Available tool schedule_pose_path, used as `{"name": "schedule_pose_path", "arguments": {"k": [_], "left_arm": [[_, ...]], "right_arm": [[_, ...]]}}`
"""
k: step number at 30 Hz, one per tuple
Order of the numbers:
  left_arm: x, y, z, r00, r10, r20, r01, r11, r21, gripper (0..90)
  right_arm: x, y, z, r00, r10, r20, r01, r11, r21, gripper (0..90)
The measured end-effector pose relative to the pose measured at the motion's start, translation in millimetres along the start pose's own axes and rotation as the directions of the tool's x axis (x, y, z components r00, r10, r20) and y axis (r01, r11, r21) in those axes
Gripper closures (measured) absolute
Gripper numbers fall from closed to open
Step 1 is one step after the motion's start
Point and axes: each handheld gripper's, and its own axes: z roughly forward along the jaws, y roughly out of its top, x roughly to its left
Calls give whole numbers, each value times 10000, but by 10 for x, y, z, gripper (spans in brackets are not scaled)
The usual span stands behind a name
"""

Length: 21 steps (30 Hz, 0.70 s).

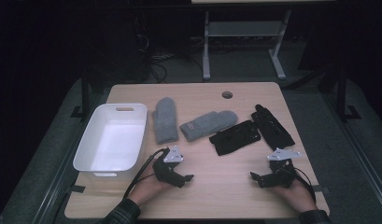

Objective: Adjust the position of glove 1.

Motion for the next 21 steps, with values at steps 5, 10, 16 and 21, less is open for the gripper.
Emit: {"name": "schedule_pose_path", "arguments": {"k": [5, 10, 16, 21], "left_arm": [[2, 14, -3, 10000, 14, 10, -14, 9999, 125, 124], [3, 55, 5, 10000, 24, 16, -25, 9992, 391, 126], [18, 121, 10, 10000, -8, 38, 5, 9978, 656, 134], [125, 254, -25, 9997, -217, -63, 220, 9985, 496, 134]], "right_arm": [[0, 0, 0, 10000, -2, -2, 2, 10000, 2, 0], [3, -1, -1, 10000, -13, 20, 13, 10000, -2, 0], [12, -3, -5, 10000, 27, 58, -27, 10000, 27, 0], [13, -4, -5, 10000, 38, 61, -38, 10000, 22, 0]]}}
